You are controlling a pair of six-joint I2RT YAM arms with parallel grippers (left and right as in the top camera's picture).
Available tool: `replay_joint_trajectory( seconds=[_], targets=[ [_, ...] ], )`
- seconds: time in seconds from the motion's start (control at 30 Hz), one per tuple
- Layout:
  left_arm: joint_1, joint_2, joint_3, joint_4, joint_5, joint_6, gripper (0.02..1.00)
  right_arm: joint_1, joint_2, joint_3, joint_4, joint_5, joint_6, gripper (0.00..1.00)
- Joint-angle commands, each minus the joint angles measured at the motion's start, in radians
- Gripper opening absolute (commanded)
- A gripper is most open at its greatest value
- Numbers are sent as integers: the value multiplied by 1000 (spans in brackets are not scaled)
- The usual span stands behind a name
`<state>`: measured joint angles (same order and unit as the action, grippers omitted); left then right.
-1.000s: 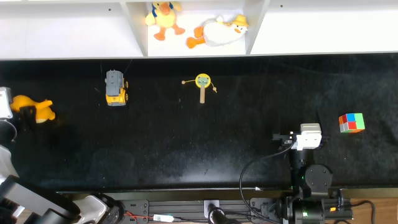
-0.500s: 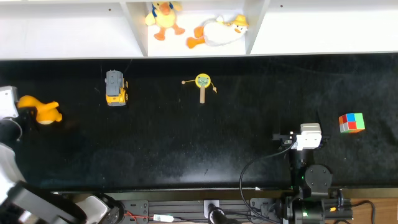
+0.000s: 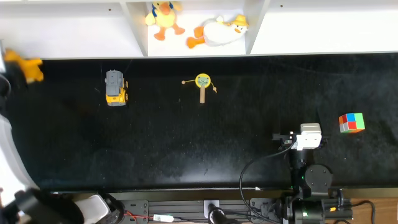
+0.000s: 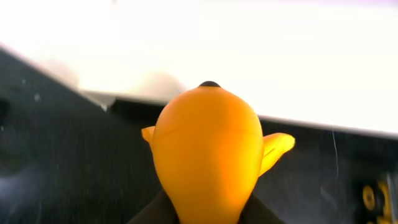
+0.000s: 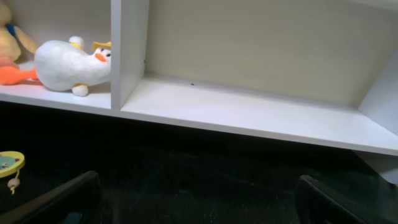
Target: Store Toys
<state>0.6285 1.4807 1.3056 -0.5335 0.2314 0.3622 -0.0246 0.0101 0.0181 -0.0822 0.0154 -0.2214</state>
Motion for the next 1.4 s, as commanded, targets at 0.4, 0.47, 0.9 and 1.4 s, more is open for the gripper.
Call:
replay_joint_trajectory(
  seconds=[0.4,0.47,0.9,1.4],
  targets=[
    [-154,77,47,174,-99,-159,38,5,-6,-13,5,3,-3,996],
    [-158,97,48,178,-121,-159,38,5,-6,-13,5,3,-3,996],
    [-159,180,84,226,-132,-163,71,5,-6,-13,5,3,-3,996],
    [-159,242,84,243,-128,-178,75,5,-6,-13,5,3,-3,996]
  ],
)
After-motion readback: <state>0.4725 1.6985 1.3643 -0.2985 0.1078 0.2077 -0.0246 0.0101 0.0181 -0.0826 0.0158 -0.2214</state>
